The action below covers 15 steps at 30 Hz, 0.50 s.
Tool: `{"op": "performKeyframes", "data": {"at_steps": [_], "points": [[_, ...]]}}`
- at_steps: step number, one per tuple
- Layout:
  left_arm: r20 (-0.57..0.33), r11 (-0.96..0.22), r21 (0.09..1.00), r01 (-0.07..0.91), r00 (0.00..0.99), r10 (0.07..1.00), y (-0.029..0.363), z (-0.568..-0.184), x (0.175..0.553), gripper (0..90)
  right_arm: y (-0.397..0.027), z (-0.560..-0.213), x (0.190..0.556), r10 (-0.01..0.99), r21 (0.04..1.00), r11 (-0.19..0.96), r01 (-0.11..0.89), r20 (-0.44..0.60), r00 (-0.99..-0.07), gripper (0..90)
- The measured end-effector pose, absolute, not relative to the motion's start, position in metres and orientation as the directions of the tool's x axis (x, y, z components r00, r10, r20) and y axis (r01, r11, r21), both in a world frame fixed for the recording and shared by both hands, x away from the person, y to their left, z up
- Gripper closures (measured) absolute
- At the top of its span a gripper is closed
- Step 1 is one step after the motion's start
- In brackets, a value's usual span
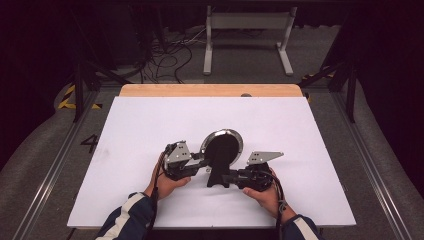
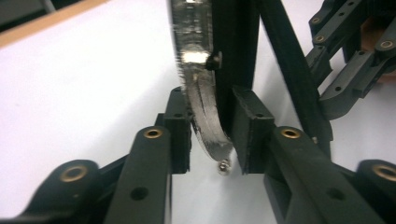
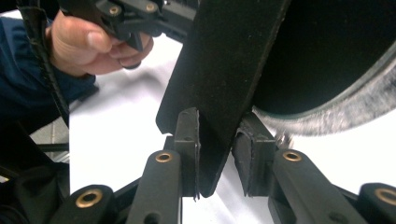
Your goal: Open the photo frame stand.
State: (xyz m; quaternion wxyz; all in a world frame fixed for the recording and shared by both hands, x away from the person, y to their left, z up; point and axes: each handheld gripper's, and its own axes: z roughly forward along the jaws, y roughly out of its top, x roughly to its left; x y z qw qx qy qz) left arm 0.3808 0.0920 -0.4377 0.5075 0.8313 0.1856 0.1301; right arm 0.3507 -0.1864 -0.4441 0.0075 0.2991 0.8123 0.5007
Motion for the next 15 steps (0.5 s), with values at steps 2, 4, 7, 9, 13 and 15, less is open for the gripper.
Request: {"op": "performKeyframes", "data": {"at_steps": [2,4,7,9,13,15], "points": [[0.042,-0.42,0.892,0.165,0.896,0.442,0.0928,-0.4381,0.3803,73.2,-0.186,-0.4437,0.3505,0.498,0.818,0.329,0.472,0.274,-0.822,72.4],[0.051,-0.426,0.89,0.16,0.895,0.443,0.0929,-0.4379,0.38,73.3,-0.1863,-0.4436,0.3512,0.499,0.818,0.33,0.47,0.272,-0.823,72.4],[0.097,-0.447,0.885,0.13,0.889,0.448,0.0924,-0.4363,0.3784,73.8,-0.1865,-0.4434,0.3512,0.499,0.818,0.333,0.469,0.269,-0.824,72.2],[0.111,-0.452,0.883,0.124,0.882,0.458,0.0931,-0.436,0.3779,74.7,-0.1866,-0.4431,0.3512,0.499,0.817,0.336,0.468,0.267,-0.825,71.8],[0.135,-0.459,0.882,0.109,0.875,0.466,0.0933,-0.4363,0.377,75.5,-0.1864,-0.443,0.3517,0.501,0.817,0.343,0.464,0.259,-0.826,71.3],[0.158,-0.467,0.879,0.095,0.867,0.472,0.094,-0.4364,0.3761,76.1,-0.1862,-0.4426,0.3515,0.503,0.815,0.349,0.462,0.254,-0.826,70.9]]}}
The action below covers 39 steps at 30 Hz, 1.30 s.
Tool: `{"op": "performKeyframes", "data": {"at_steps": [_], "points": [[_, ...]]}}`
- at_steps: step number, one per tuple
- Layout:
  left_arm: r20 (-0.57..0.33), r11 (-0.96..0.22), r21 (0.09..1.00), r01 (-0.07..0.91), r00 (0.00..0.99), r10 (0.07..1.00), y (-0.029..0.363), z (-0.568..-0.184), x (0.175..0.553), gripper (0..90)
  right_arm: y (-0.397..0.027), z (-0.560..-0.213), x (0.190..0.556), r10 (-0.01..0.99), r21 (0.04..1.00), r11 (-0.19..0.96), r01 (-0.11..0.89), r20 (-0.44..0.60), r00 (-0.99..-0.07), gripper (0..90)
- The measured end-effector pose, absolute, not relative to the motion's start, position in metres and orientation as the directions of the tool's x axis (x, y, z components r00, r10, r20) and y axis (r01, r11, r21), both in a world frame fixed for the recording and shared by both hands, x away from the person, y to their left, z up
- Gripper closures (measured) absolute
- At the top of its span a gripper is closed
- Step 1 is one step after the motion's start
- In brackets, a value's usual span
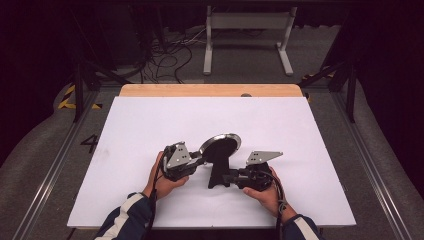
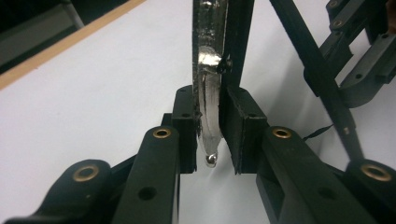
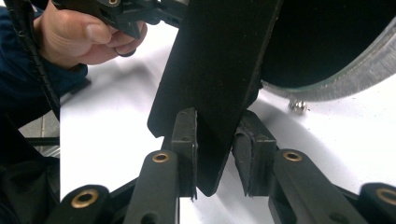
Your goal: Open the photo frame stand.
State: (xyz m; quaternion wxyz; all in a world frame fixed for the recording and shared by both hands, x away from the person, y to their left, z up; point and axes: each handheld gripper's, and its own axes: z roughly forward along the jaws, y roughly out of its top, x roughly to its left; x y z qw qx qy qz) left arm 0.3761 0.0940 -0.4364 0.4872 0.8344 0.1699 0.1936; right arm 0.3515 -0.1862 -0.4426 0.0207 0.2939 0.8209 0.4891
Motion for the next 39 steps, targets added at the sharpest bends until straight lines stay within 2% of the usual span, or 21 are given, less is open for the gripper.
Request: {"op": "performKeyframes", "data": {"at_steps": [10,15,26,34,39], "points": [[0.156,-0.469,0.878,0.093,0.872,0.464,0.099,-0.442,0.377,77.0,-0.186,-0.444,0.351,0.511,0.811,0.36,0.462,0.243,-0.825,73.1],[0.134,-0.47,0.875,0.114,0.876,0.463,0.099,-0.446,0.379,74.1,-0.183,-0.445,0.35,0.501,0.806,0.379,0.454,0.234,-0.833,75.9],[0.115,-0.472,0.871,0.136,0.878,0.465,0.096,-0.451,0.381,72.2,-0.181,-0.446,0.348,0.493,0.804,0.386,0.452,0.234,-0.838,73.1],[0.144,-0.497,0.858,0.128,0.869,0.473,0.092,-0.453,0.381,72.2,-0.176,-0.448,0.348,0.492,0.801,0.4,0.446,0.222,-0.842,70.3],[0.175,-0.519,0.846,0.12,0.858,0.483,0.092,-0.452,0.381,70.6,-0.174,-0.448,0.346,0.482,0.801,0.417,0.429,0.205,-0.852,76.0]]}}
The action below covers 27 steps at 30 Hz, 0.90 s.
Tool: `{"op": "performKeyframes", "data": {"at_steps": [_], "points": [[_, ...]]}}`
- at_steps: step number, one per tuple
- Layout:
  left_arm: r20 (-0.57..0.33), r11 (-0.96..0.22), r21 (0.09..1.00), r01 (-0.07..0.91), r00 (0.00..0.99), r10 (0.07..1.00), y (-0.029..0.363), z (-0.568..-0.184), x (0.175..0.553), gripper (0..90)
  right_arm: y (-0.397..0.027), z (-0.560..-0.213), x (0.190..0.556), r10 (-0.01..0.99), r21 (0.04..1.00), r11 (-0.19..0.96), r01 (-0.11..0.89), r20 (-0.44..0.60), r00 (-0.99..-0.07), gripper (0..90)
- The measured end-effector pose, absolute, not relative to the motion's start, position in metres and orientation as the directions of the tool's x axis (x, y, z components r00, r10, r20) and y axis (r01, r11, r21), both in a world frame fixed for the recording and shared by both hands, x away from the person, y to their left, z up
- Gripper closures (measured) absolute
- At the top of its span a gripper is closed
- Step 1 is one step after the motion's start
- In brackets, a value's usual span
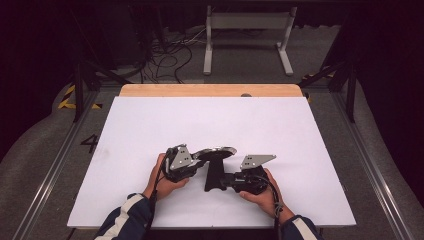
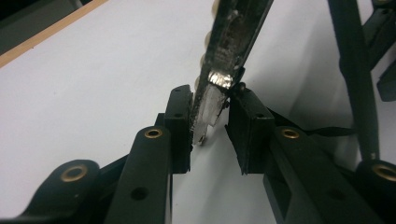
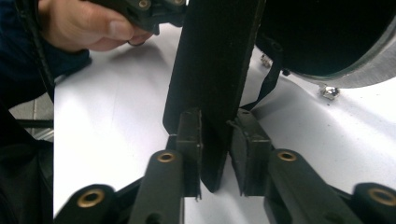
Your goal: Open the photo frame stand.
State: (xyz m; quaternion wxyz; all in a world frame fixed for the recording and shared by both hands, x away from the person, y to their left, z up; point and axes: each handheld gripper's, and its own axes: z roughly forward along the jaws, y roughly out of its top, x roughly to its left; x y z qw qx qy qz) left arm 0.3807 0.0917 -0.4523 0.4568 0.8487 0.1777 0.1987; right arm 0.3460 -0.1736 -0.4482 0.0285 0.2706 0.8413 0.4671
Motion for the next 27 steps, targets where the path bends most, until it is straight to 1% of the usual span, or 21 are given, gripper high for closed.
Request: {"op": "performKeyframes", "data": {"at_steps": [3,11,14,19,24,27], "points": [[0.191,-0.53,0.84,0.115,0.852,0.487,0.091,-0.452,0.3802,70.5,-0.1741,-0.4483,0.3461,0.481,0.799,0.421,0.429,0.205,-0.853,78.2],[0.222,-0.548,0.829,0.112,0.833,0.506,0.0901,-0.4519,0.3803,70.7,-0.1743,-0.4483,0.3462,0.493,0.799,0.417,0.433,0.202,-0.846,79.1],[0.233,-0.551,0.826,0.116,0.82,0.522,0.0905,-0.4526,0.3817,71.0,-0.1755,-0.4484,0.3473,0.505,0.801,0.409,0.437,0.201,-0.84,80.9],[0.221,-0.542,0.831,0.124,0.821,0.527,0.0909,-0.453,0.3823,71.5,-0.178,-0.4489,0.3492,0.517,0.8,0.4,0.447,0.206,-0.831,81.8],[0.177,-0.524,0.839,0.144,0.839,0.514,0.0959,-0.4535,0.3856,71.6,-0.1767,-0.4492,0.3474,0.514,0.806,0.411,0.426,0.181,-0.838,81.7],[0.171,-0.521,0.841,0.145,0.842,0.511,0.0973,-0.4533,0.3866,71.6,-0.177,-0.4495,0.3468,0.514,0.808,0.414,0.418,0.171,-0.84,81.8]]}}
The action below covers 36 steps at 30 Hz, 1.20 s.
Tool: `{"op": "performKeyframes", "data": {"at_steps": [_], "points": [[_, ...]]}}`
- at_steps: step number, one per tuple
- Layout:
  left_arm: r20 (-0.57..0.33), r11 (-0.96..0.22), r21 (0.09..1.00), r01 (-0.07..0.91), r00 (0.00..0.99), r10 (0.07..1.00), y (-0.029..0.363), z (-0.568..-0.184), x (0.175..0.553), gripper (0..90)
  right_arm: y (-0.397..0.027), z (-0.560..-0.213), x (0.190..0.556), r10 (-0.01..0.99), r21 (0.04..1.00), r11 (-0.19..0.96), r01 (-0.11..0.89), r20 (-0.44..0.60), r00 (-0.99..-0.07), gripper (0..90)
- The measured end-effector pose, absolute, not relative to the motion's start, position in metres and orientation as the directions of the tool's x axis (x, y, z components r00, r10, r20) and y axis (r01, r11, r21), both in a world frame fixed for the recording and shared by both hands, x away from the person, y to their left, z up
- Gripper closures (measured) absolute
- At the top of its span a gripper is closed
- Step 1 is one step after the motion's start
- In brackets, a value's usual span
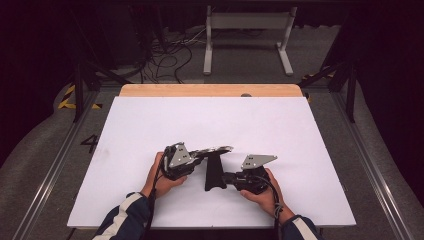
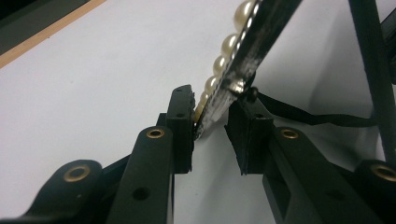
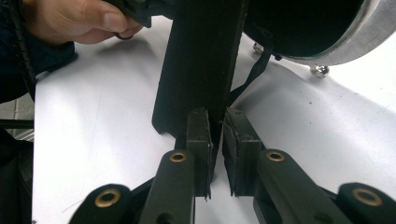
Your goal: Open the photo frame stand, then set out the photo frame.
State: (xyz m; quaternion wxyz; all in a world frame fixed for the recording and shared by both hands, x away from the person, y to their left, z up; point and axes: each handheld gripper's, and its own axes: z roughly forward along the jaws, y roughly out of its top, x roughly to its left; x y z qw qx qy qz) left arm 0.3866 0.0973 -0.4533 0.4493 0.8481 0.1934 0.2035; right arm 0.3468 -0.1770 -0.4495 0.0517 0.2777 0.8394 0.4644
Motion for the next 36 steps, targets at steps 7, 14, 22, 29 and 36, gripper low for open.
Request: {"op": "performKeyframes", "data": {"at_steps": [7,14,22,29,36], "points": [[0.154,-0.517,0.844,0.143,0.86,0.487,0.101,-0.452,0.387,67.6,-0.176,-0.447,0.344,0.52,0.812,0.439,0.385,0.119,-0.846,81.6],[0.183,-0.548,0.826,0.131,0.858,0.48,0.106,-0.447,0.385,60.1,-0.177,-0.442,0.341,0.529,0.82,0.457,0.344,0.06,-0.846,81.8],[0.172,-0.539,0.83,0.14,0.856,0.488,0.122,-0.443,0.385,60.2,-0.177,-0.436,0.342,0.545,0.838,0.435,0.329,0.046,-0.837,85.1],[0.171,-0.544,0.827,0.14,0.859,0.482,0.125,-0.443,0.385,61.2,-0.175,-0.434,0.337,0.569,0.841,0.438,0.318,0.014,-0.822,89.8],[0.167,-0.552,0.822,0.138,0.869,0.467,0.12,-0.446,0.388,58.5,-0.176,-0.426,0.331,0.598,0.86,0.409,0.304,-0.001,-0.802,90.0]]}}
